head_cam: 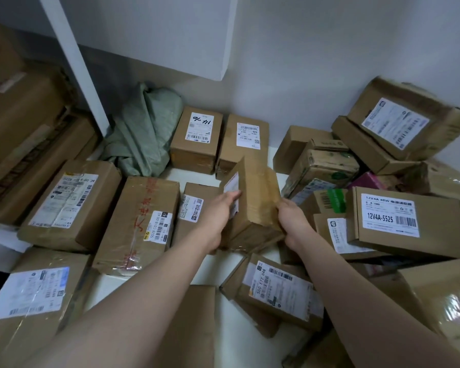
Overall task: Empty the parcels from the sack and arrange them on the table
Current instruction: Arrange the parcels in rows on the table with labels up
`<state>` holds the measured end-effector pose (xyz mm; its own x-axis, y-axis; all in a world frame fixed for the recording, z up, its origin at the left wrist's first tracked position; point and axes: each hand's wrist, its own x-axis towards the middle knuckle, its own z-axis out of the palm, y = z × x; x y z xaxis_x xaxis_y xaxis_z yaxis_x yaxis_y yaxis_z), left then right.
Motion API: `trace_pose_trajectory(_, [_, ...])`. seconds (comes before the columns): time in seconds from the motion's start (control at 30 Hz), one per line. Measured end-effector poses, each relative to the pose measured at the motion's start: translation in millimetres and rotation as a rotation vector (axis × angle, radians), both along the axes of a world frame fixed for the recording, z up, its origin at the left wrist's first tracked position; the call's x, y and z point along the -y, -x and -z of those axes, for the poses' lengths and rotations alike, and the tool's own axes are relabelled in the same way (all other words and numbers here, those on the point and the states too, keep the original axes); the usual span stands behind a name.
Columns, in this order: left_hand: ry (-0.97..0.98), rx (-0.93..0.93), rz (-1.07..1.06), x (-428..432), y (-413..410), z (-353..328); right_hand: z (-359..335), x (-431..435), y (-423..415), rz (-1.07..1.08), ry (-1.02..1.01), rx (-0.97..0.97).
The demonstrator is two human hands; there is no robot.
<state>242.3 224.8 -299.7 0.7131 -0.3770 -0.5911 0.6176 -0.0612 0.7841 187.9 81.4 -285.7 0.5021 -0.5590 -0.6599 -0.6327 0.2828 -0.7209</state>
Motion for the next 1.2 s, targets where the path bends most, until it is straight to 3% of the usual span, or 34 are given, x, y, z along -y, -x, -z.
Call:
trace_pose_trajectory(0.1, [-0.105,0.182,0.102,7,6,3,5,-1,3,-0.152,0.427,-0.183])
trace_pose_trajectory(0.17, [-0.249,0.215,0.184,9,11,6,1,-4,2,-0.282,0.512,-0.243])
trace_pose_trajectory(0.3, [-0.458,0.109,0.151,6,14,25,4,-9,-5,-0.408,0.425,-0.318])
trace_pose_trajectory(0.43, [-0.224,-0.047,0.047,-2,10,33,8,1,1,-0.301,0.290,-0.154])
trace_pose_trajectory(0.63, [-0.393,0.132,0.053,-4,1,35,28,1,13,-0.354,0.335,-0.156])
trace_pose_trajectory(0.87, [-0.462,0.241,0.011,-7,5,44,35,-2,23,-0.404,0.553,-0.161])
trace_pose_trajectory(1.1, [-0.870,0.497,0.000,-26,53,20,34,-14,71,-0.456,0.752,-0.125])
trace_pose_trajectory(1.2, [-0.993,0.480,-0.032,-44,78,14,30,-21,102,-0.681,0.703,-0.191])
